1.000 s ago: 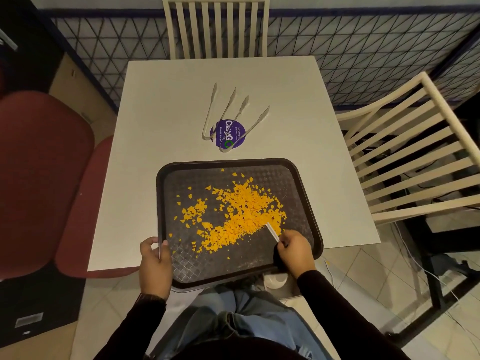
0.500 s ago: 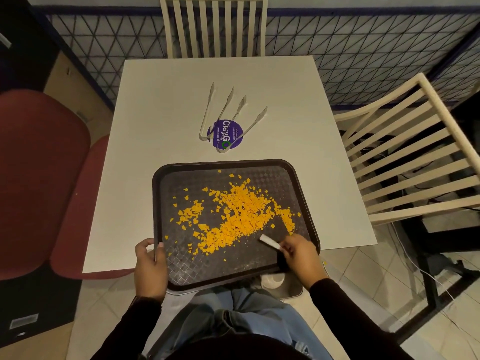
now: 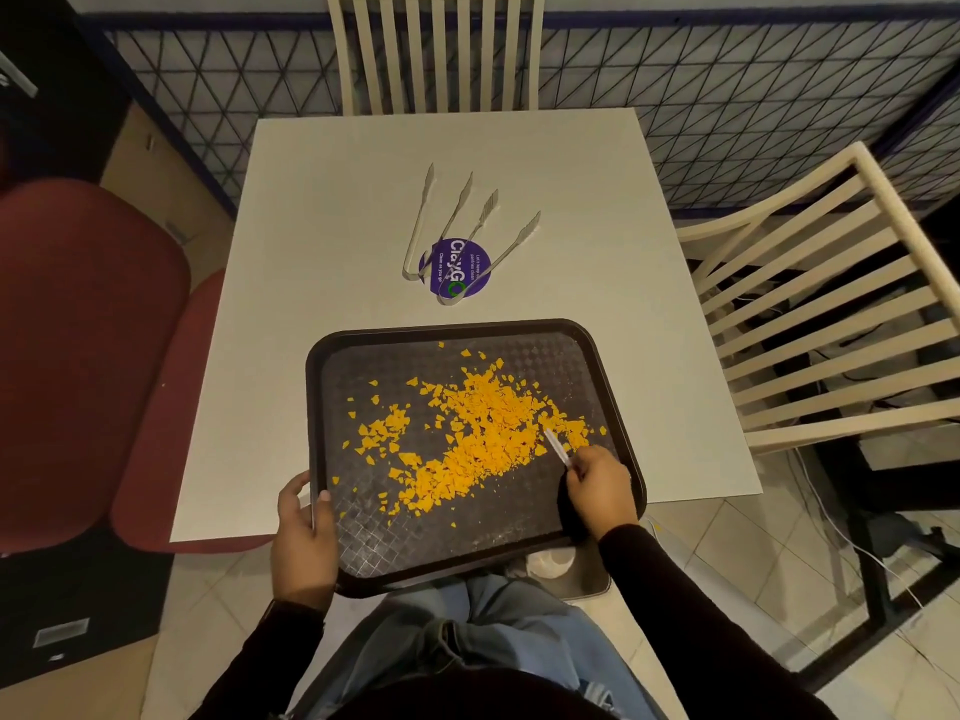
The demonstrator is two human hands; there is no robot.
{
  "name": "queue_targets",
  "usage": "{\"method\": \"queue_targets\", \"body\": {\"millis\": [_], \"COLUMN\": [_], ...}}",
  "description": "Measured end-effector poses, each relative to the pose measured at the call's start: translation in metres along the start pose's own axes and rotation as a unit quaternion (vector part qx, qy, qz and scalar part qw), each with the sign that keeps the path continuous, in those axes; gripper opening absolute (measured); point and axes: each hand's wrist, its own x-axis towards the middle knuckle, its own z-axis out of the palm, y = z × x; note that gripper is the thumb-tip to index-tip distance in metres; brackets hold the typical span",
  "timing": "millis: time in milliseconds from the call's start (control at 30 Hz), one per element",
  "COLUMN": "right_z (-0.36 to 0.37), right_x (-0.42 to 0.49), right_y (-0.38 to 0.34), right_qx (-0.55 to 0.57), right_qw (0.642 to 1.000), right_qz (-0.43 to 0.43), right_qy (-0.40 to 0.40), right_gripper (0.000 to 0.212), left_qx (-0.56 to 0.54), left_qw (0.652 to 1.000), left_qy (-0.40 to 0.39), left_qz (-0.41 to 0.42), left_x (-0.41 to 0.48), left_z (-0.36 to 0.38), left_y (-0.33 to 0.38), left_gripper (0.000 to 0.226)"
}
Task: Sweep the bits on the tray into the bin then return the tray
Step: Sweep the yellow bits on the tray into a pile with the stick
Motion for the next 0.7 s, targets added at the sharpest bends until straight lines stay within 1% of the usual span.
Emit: {"method": "queue_targets", "body": {"millis": [67,133,267,333,400,500,600,700], "right_z": [-0.004,-0.006,-0.007,-0.008,-0.01,-0.009,-0.001,0.011], "right_x": [0.01,0.019,0.027,0.025,0.017,-0.005,-0.03,-0.042], "right_y": [0.002,0.004,0.006,0.008,0.01,0.014,0.017,0.015], "right_qx": [0.012,0.022,0.033,0.031,0.01,-0.045,-0.101,-0.119], "right_qw": [1.0,0.998,0.996,0.996,0.999,0.995,0.968,0.944], "right_qz": [0.02,0.04,0.076,0.073,0.029,-0.091,-0.222,-0.29], "right_qy": [0.019,0.034,0.045,0.047,0.036,-0.013,-0.06,-0.1], "right_gripper": [0.017,0.01,0.009,0.008,0.009,0.008,0.012,0.009], "left_qx": [-0.002,-0.006,-0.009,-0.013,-0.017,-0.02,-0.023,-0.017], "left_qw": [1.0,1.0,1.0,1.0,1.0,1.0,1.0,1.0], "left_qy": [-0.002,-0.002,-0.002,-0.002,0.002,0.007,0.005,-0.004], "left_qz": [-0.003,-0.005,-0.01,-0.009,-0.003,-0.003,-0.004,-0.008], "left_x": [-0.001,-0.001,-0.002,-0.002,-0.001,0.003,0.004,0.005], "left_z": [0.0,-0.001,0.0,0.0,-0.001,-0.001,-0.001,-0.001], "left_y": [-0.001,-0.003,-0.006,-0.005,-0.005,-0.005,-0.006,-0.008], "left_gripper": [0.036,0.036,0.037,0.036,0.033,0.031,0.03,0.033]}}
